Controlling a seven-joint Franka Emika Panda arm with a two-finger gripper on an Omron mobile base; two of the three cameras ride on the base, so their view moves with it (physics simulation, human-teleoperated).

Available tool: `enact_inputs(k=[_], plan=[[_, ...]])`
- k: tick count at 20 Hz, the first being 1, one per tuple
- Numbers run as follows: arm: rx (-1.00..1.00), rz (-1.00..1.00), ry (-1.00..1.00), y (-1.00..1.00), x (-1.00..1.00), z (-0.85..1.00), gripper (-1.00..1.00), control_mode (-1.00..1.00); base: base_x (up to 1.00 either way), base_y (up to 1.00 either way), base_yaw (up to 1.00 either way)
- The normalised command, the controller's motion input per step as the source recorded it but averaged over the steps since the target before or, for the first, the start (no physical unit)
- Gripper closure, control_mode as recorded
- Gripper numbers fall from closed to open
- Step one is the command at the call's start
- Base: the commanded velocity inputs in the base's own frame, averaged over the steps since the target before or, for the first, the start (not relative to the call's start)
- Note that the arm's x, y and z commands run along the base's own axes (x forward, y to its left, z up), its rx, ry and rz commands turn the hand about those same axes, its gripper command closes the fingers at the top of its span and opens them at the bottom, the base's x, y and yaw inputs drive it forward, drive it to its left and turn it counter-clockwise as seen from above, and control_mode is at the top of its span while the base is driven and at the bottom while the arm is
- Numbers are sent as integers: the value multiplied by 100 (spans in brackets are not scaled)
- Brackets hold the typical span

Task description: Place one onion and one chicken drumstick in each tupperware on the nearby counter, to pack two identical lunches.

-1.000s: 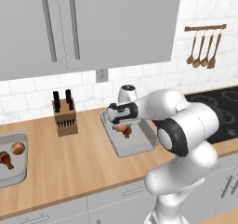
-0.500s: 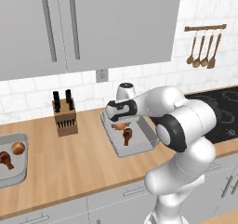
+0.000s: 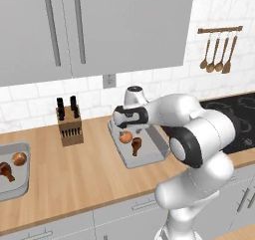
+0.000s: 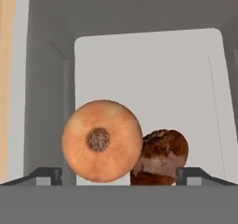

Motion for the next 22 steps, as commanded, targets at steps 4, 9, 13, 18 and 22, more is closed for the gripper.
enact_inputs(k=[4,9,13,18,22], plan=[[7,0,-17,-42,-97,44,-100,-100,0,0,0],[4,0,-18,-53,-100,50,-100,-100,0,0,0],[0,0,-8,-39,-100,77,-100,-100,0,0,0],[0,-3,-7,-58,-91,64,-100,-100,0,0,0],[6,1,8,-24,-69,64,-100,-100,0,0,0]])
